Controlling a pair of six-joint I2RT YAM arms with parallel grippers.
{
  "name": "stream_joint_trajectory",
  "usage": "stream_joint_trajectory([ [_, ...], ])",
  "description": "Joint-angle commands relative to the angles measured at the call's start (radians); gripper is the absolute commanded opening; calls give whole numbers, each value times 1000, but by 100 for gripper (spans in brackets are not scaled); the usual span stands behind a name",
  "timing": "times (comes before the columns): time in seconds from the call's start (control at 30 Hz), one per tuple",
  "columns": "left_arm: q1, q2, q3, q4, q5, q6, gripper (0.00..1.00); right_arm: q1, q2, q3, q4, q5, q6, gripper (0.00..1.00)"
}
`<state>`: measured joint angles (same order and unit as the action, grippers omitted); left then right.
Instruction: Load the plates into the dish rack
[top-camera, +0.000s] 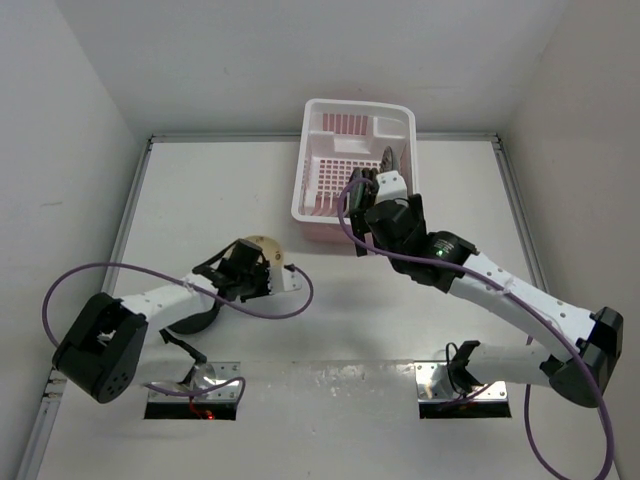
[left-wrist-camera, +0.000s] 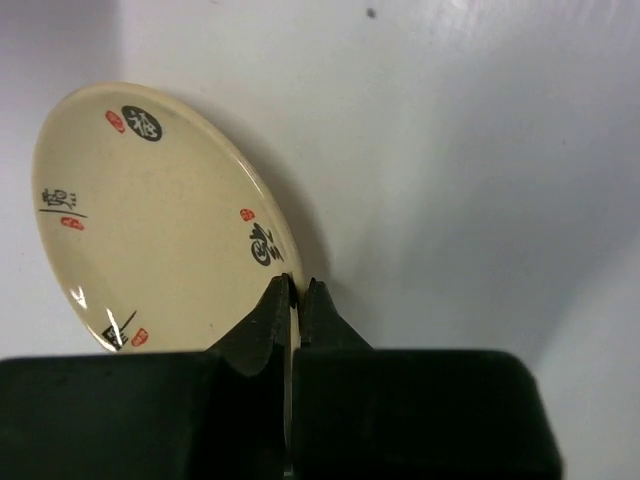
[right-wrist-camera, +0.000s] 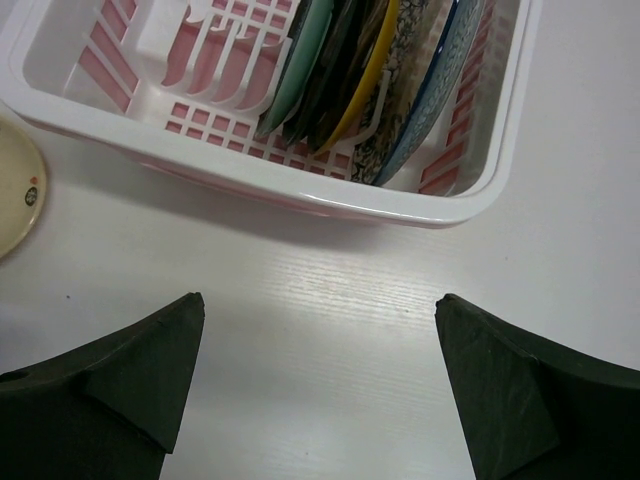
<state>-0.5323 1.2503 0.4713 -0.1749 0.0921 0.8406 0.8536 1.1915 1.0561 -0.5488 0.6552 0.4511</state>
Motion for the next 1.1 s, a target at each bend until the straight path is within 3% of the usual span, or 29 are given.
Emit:
stream_joint_trajectory([
  [0.0, 53, 2, 79, -107, 40, -162, 0, -4, -9, -1, 62, 44, -34, 97],
  [0.37, 294, -95, 380, -310, 178, -362, 0, -185, 40, 57, 139, -144, -5, 97],
  [0.5, 397, -57, 481, -226, 221, -538, 0, -290, 59, 88, 127, -183, 39, 96],
  [0.7, 514, 102, 753, -26, 337, -952, 0, -416, 60, 117, 158, -307, 84, 96],
  [0.87, 494, 263, 935, 167, 366, -1334, 0, -521, 108, 163, 152, -325, 64, 96],
  [1.07, 358, 446, 1188, 235, 463, -1613, 0, -597, 183, 183, 127, -330, 44, 96],
])
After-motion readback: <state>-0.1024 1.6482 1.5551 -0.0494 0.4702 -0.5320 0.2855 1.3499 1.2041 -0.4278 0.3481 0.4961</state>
